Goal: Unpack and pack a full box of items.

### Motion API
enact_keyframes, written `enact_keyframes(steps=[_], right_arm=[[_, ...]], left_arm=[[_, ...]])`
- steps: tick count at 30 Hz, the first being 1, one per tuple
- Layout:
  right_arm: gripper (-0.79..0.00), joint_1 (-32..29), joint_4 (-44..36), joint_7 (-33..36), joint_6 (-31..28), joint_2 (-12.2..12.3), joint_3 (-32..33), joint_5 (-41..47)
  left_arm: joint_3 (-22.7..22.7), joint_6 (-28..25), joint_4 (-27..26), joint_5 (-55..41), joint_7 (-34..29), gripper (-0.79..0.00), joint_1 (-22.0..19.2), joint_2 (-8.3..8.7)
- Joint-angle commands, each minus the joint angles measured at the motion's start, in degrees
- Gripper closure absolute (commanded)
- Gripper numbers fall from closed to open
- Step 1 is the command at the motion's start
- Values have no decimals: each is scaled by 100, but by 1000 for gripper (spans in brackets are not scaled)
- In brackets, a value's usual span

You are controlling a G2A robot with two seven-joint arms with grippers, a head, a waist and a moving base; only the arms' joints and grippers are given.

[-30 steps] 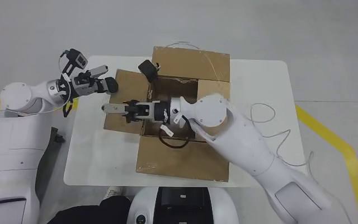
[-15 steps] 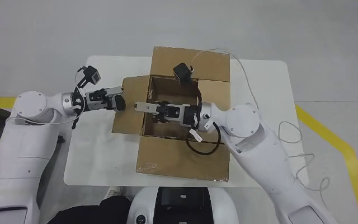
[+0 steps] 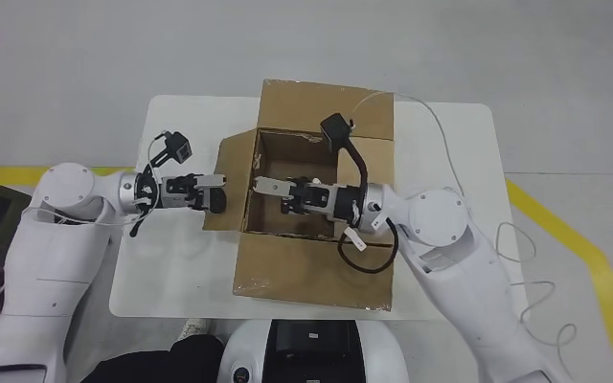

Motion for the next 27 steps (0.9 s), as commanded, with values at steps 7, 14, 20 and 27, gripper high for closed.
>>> enact_keyframes(steps=[7,14,20,27], right_arm=[[-785,-198,-185,-27,50,65,183,-87],[-785,-457,-486,3,207,162,525,-263],[-785,-751,-780,93,345,265,944,-388],[-785,-940,-962,256,376,343,1197,-340]], left_arm=[[86,-87,-231,-83,185,-785,160,-5],[268,-90,-386,-142,259,-785,213,-30],[262,-36,-488,-198,278,-785,250,-21],[-8,-4,-593,-243,412,-785,79,22]])
